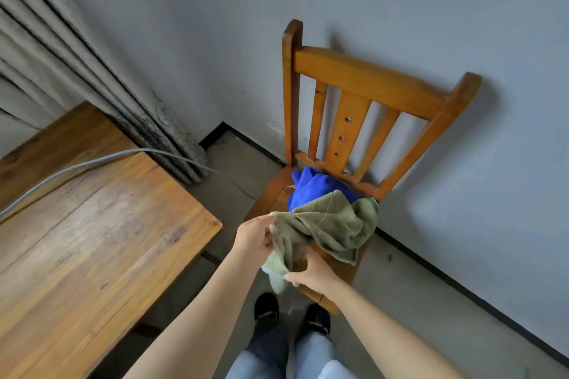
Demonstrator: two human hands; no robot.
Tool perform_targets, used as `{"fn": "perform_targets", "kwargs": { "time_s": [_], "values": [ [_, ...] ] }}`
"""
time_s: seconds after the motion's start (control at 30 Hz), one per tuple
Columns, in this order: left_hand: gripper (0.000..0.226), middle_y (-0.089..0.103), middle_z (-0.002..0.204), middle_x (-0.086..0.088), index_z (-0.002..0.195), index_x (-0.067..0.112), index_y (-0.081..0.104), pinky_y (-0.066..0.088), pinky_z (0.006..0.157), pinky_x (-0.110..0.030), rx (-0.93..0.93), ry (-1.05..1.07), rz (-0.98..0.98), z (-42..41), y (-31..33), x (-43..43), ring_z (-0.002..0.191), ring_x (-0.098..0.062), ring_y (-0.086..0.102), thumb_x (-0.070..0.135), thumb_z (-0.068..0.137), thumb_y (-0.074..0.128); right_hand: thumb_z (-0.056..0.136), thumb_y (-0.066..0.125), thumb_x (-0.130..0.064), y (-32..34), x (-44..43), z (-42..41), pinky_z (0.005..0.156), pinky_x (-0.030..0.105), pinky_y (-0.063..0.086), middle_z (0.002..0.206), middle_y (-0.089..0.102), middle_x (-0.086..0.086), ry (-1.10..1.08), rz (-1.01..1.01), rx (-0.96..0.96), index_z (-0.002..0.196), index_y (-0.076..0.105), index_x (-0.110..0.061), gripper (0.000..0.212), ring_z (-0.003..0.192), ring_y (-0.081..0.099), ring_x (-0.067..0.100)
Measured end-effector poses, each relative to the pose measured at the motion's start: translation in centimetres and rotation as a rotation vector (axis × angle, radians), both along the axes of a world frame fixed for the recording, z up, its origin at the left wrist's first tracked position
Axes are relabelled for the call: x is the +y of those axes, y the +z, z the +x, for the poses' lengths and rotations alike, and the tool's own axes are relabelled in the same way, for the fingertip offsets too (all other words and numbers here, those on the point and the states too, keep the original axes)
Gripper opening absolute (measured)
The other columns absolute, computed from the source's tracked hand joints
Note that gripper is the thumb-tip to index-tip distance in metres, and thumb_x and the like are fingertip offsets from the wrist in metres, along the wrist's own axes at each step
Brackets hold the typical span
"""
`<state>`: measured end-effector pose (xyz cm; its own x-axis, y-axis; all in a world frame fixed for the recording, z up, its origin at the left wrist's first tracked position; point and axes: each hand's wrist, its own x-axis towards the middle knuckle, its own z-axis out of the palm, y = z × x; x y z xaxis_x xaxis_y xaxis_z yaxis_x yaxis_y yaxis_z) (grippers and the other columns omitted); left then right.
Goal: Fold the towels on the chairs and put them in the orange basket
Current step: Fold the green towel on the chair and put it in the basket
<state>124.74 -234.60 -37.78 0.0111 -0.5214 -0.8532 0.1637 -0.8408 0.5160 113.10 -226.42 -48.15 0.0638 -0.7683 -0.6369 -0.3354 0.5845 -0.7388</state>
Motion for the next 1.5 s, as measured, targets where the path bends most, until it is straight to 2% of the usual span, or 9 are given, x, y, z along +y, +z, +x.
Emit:
{"fn": "perform_targets", "kwargs": {
  "time_s": [0.1,0.37,0.63,0.8,0.93,1.13,1.23,1.4,1.5],
  "values": [
    [0.009,0.060,0.091,-0.010,0.095,0.003,0.057,0.044,0.082,-0.035,0.176,0.096,0.136,0.1,1.0,0.8,0.083,-0.022,0.058,0.008,0.092,0.050,0.053,0.069,-0.048,-1.0,0.7,2.7,0.097,0.036,0.047,0.125,0.050,-0.002,-0.141,-0.057,0.080,0.125,0.049,-0.021,0.079,0.114,0.051,0.016],
    [0.010,0.059,0.083,-0.008,0.094,0.001,0.055,0.044,0.074,-0.031,0.333,0.193,0.123,1.1,6.0,-2.0,0.076,-0.018,0.057,0.005,0.094,0.046,0.081,0.063,-0.016,1.0,-0.3,3.4,0.074,0.033,0.049,0.093,0.067,0.010,-0.480,-0.165,0.320,0.089,0.062,-0.011,0.009,0.089,0.062,0.029],
    [0.036,0.058,0.118,-0.005,0.129,0.004,0.046,0.036,0.101,-0.031,0.418,0.253,0.013,5.5,9.1,-5.3,0.121,-0.016,0.051,0.001,0.094,0.043,0.086,0.058,-0.009,7.5,0.4,0.0,0.069,0.022,0.039,0.088,0.063,0.001,-0.538,-0.236,0.379,0.096,0.065,-0.010,0.012,0.091,0.059,0.021],
    [0.010,0.054,0.084,-0.003,0.098,0.006,0.050,0.044,0.089,-0.027,0.508,0.209,0.013,7.6,10.3,-7.4,0.089,-0.013,0.054,0.001,0.093,0.042,0.089,0.051,-0.001,16.7,0.1,-1.4,0.047,0.006,0.035,0.073,0.053,-0.001,-0.759,-0.372,0.244,0.086,0.057,-0.008,0.010,0.065,0.046,0.008],
    [0.016,0.051,0.080,0.000,0.078,0.008,0.049,0.048,0.063,-0.028,0.575,0.187,0.003,8.6,11.5,-7.9,0.070,-0.009,0.053,0.001,0.092,0.043,0.092,0.046,-0.001,24.1,-0.8,-1.0,0.056,0.015,0.033,0.072,0.048,-0.001,-0.778,-0.580,0.254,0.091,0.056,-0.009,0.013,0.067,0.042,0.010],
    [0.026,0.053,0.102,-0.012,0.119,0.004,0.042,0.051,0.083,-0.021,0.668,0.199,-0.023,9.6,14.9,-7.5,0.081,-0.019,0.058,0.003,0.093,0.043,0.085,0.058,-0.013,31.9,-3.6,-0.2,0.066,0.030,0.029,0.066,0.044,0.008,-0.676,-0.825,0.285,0.074,0.055,0.000,0.018,0.069,0.040,0.018],
    [0.005,0.051,0.090,-0.009,0.097,0.003,0.048,0.050,0.064,-0.024,0.521,-0.031,-0.230,9.2,16.6,-6.5,0.071,-0.017,0.053,0.005,0.092,0.047,0.085,0.061,-0.015,34.1,-4.6,0.4,0.062,0.030,0.030,0.067,0.045,0.010,-0.526,-0.859,0.312,0.075,0.055,0.007,0.026,0.065,0.041,0.019],
    [0.052,0.055,0.124,0.001,0.131,0.019,0.048,0.043,0.095,-0.031,0.070,-0.793,-1.026,7.3,19.8,-4.6,0.112,-0.017,0.054,0.016,0.083,0.067,0.088,0.059,-0.007,36.0,-5.2,1.8,0.059,0.026,0.030,0.066,0.048,0.004,-0.174,-0.784,0.433,0.068,0.061,-0.015,0.022,0.064,0.042,0.012],
    [0.030,0.066,0.100,0.001,0.111,0.012,0.061,0.049,0.077,-0.016,0.031,-0.921,-1.187,5.5,21.6,-2.9,0.086,-0.002,0.064,0.013,0.081,0.069,0.088,0.060,-0.007,35.6,-4.5,1.3,0.061,0.020,0.036,0.069,0.055,0.003,-0.133,-0.737,0.411,0.072,0.064,-0.019,0.020,0.064,0.047,0.002]
  ]
}}
